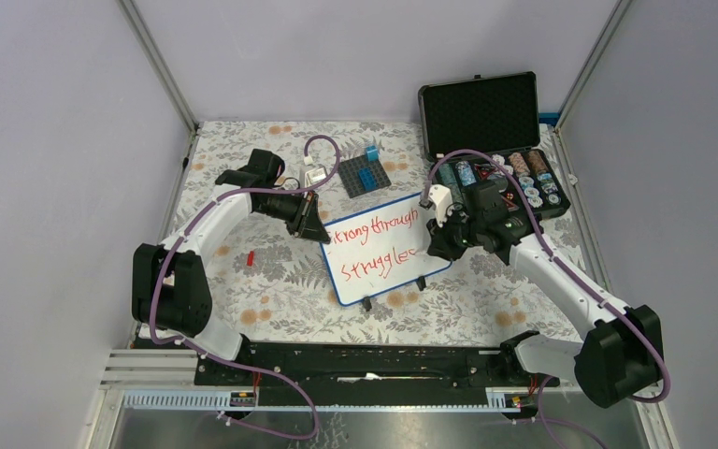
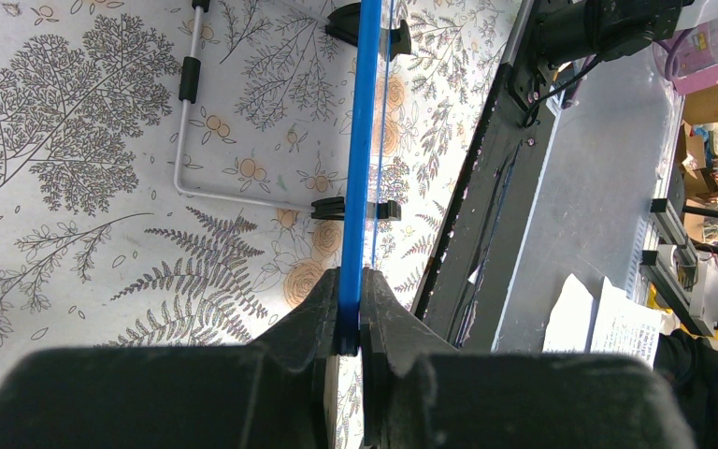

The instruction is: Write a sentence on the whiteboard

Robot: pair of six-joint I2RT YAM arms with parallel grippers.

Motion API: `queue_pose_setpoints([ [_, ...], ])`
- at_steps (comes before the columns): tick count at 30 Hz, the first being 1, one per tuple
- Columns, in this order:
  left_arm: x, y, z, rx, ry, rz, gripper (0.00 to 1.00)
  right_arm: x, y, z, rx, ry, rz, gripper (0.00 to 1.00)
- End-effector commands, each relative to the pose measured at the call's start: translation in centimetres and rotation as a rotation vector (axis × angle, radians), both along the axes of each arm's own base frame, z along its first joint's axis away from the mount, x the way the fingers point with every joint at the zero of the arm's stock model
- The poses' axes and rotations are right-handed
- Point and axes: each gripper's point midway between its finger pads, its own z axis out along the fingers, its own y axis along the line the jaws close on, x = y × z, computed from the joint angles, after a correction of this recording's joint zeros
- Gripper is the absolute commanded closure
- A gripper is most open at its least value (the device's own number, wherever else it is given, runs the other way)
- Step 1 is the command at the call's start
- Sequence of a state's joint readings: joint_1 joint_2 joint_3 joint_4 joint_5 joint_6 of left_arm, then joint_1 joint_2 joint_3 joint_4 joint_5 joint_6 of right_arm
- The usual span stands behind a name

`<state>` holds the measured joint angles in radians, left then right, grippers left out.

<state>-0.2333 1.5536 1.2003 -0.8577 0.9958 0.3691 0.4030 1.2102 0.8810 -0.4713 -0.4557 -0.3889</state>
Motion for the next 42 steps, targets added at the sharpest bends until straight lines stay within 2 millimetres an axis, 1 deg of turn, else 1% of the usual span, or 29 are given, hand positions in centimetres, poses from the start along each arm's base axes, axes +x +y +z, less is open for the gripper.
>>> queue_pose_setpoints([
  [1,1.4,0.2,-0.7,0.056,-0.091,-0.009,1.00,1.3,-1.4,0.4,-0.048,-0.073,-0.044,1.00],
  [13,1.4,0.2,-0.7,0.055,-0.088,-0.010,1.00,-0.4,-1.0,-1.1,-0.037,-0.003,0.017,1.00],
  [22,1.5,0.2,-0.7,0.057,-0.088,-0.009,1.00,-0.4,0.8,-0.5,0.019,0.020,0.045,1.00],
  [27,1.4,0.2,-0.8,0.059,-0.088,-0.010,1.00,-0.2,1.2,-0.2,0.029,0.014,0.048,1.00],
  [34,1.4,0.2,-0.9,0.058,-0.085,-0.009,1.00,-0.4,2.1,1.5,0.088,0.008,0.060,1.00],
  [39,1.4,0.2,-0.8,0.058,-0.086,-0.009,1.00,-1.0,1.9,2.2,0.099,0.008,0.069,1.00],
  [42,1.3,0.2,-0.8,0.058,-0.086,-0.010,1.00,-1.0,0.8,2.4,0.083,-0.001,0.055,1.00],
])
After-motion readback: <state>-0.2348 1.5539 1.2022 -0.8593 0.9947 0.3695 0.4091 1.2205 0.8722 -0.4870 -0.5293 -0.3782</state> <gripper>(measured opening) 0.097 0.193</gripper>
